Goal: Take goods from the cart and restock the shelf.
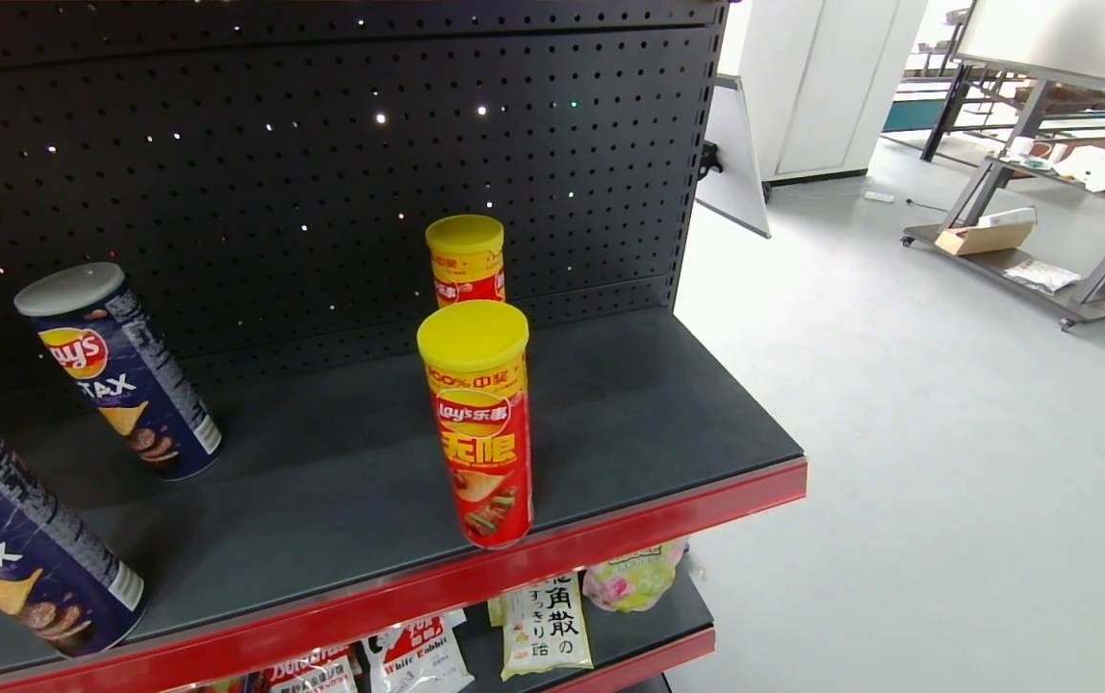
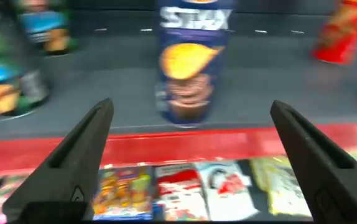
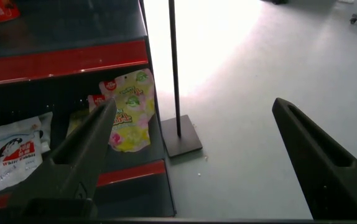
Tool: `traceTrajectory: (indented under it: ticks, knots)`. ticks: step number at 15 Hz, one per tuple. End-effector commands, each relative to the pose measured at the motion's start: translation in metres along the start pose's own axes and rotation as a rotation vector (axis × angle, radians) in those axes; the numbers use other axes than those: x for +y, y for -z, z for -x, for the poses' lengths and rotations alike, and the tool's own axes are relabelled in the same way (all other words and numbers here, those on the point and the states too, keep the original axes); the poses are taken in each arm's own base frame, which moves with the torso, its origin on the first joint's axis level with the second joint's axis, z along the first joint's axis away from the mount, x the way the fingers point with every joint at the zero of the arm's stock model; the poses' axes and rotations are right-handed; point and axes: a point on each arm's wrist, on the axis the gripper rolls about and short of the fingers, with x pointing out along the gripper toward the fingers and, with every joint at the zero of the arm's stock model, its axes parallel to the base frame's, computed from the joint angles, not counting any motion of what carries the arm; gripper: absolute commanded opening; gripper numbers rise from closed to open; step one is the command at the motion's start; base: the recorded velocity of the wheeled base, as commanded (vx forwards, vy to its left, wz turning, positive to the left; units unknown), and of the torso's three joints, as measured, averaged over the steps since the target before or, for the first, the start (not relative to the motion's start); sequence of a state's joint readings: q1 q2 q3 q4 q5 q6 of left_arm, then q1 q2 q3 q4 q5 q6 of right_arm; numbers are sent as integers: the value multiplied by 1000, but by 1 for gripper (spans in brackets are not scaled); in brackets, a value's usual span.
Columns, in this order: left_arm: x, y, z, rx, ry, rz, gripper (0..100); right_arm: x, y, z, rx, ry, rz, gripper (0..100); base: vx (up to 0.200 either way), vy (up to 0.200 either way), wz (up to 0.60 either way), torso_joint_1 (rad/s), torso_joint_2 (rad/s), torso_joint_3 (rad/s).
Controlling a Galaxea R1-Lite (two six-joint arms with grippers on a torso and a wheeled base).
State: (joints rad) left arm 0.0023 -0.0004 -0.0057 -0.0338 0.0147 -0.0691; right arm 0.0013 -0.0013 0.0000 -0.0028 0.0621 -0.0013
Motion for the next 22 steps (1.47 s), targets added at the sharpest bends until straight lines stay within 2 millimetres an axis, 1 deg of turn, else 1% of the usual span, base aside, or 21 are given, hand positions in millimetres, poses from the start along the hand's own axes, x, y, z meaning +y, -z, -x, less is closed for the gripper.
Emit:
traceTrajectory:
  ticks: [1,4,8,15,22]
  knots:
    - [0,1,0,20,-4,4,100,0,0,0,1,-1,0,100,0,0,0,0,0,0]
    - [1,4,0,28,-43,-30,100,0,0,0,1,1,0,100,0,0,0,0,0,0]
    - [1,4,0,31,-29,-38,100,0,0,0,1,-1,0,100,0,0,0,0,0,0]
    - [1,4,0,31,-28,-39,100,0,0,0,1,-1,-1,100,0,0,600,2,2,3]
    - [1,4,0,31,-28,-39,100,0,0,0,1,1,-4,100,0,0,0,0,0,0]
